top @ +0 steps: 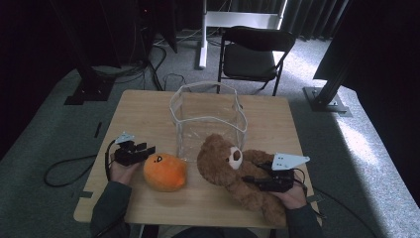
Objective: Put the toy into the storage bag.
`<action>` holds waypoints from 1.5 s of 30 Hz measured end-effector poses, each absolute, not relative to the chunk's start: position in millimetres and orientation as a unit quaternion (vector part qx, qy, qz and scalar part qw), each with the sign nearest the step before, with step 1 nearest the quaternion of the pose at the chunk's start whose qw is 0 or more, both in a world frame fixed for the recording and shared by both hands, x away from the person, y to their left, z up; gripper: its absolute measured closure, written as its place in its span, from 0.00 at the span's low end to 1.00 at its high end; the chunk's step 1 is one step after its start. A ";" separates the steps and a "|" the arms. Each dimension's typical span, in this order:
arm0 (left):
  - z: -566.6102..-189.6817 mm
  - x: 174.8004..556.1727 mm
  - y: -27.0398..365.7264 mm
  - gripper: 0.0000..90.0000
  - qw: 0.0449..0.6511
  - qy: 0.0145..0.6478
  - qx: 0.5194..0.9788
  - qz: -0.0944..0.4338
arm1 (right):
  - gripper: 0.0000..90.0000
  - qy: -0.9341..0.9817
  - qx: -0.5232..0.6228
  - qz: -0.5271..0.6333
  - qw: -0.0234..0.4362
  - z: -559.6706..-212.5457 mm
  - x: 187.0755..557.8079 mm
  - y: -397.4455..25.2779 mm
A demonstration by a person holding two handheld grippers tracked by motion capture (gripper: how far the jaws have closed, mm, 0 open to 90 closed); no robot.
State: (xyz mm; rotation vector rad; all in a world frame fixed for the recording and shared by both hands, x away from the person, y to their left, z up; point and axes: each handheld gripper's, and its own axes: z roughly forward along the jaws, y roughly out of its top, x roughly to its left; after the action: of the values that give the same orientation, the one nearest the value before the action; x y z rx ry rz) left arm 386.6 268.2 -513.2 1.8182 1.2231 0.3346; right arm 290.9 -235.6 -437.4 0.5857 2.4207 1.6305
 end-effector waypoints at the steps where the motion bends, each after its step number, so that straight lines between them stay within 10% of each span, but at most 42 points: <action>1: -513.2 386.7 268.1 0.53 0.446 0.494 0.734 0.135 | 0.63 0.807 0.198 0.549 0.085 -435.5 290.6 -236.5; 45: -512.1 386.5 269.0 0.53 0.445 0.494 0.735 0.135 | 0.63 0.784 0.172 0.580 0.138 -373.5 303.2 -251.9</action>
State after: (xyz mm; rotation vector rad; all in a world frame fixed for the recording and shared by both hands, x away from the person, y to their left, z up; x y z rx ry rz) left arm 386.5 269.0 -512.1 1.8213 1.2246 0.3343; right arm 303.2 -251.9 -373.5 0.4987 2.2663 1.6782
